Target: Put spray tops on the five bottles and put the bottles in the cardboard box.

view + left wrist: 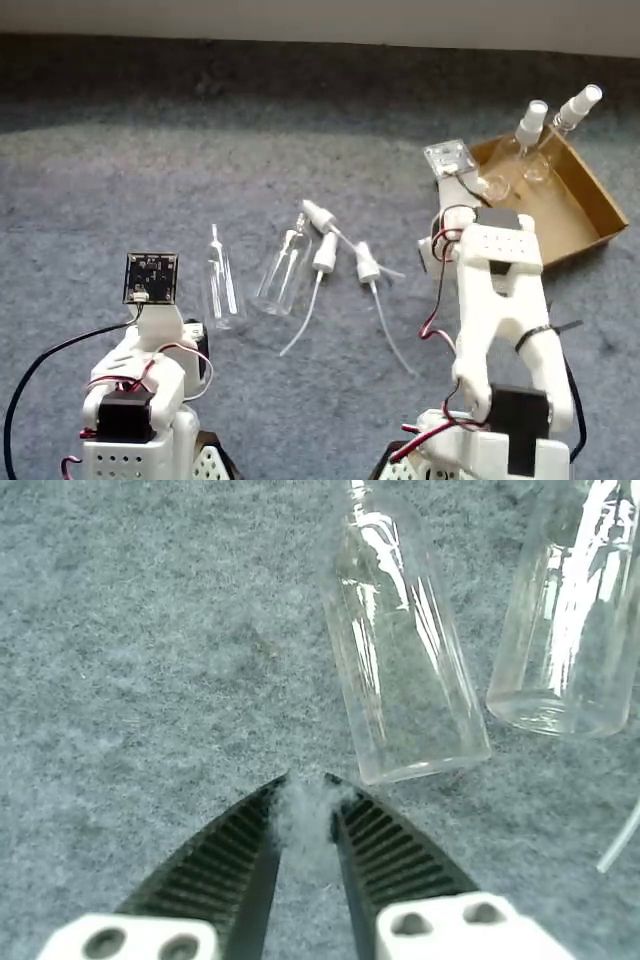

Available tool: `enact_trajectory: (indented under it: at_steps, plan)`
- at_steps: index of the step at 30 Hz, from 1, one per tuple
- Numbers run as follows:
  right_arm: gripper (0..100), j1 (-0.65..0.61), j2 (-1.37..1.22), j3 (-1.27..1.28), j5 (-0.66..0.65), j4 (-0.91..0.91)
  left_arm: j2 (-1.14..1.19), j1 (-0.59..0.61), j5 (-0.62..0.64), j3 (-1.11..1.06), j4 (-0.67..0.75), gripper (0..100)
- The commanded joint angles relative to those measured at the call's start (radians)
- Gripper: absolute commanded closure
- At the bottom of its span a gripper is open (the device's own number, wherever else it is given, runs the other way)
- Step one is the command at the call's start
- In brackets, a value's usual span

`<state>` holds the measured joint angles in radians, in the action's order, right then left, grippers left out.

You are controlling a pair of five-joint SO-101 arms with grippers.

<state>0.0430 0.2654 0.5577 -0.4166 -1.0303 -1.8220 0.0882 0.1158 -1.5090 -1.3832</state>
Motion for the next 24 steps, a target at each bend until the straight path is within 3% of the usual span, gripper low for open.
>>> enact_trajectory:
  at_steps: [1, 4, 7, 17, 24]
  plan:
    - [83.8, -0.027, 0.211, -0.041, 0.009, -0.048, -0.008, -0.018, 0.003, -0.044, 0.095, 99]
    - [83.8, -0.044, 0.328, -0.013, 0.012, -0.096, -0.008, -0.018, 0.003, -0.09, 0.169, 99]
    - [83.8, -0.076, 0.43, 0.039, 0.097, -0.104, -0.008, -0.018, 0.003, -0.108, 0.206, 99]
    - [83.8, -0.194, 0.613, 0.203, 0.275, -0.096, -0.008, -0.018, 0.003, -0.111, 0.221, 99]
    - [83.8, -0.2, 0.705, 0.357, 0.367, 0.035, -0.007, -0.018, -0.023, -0.067, 0.222, 99]
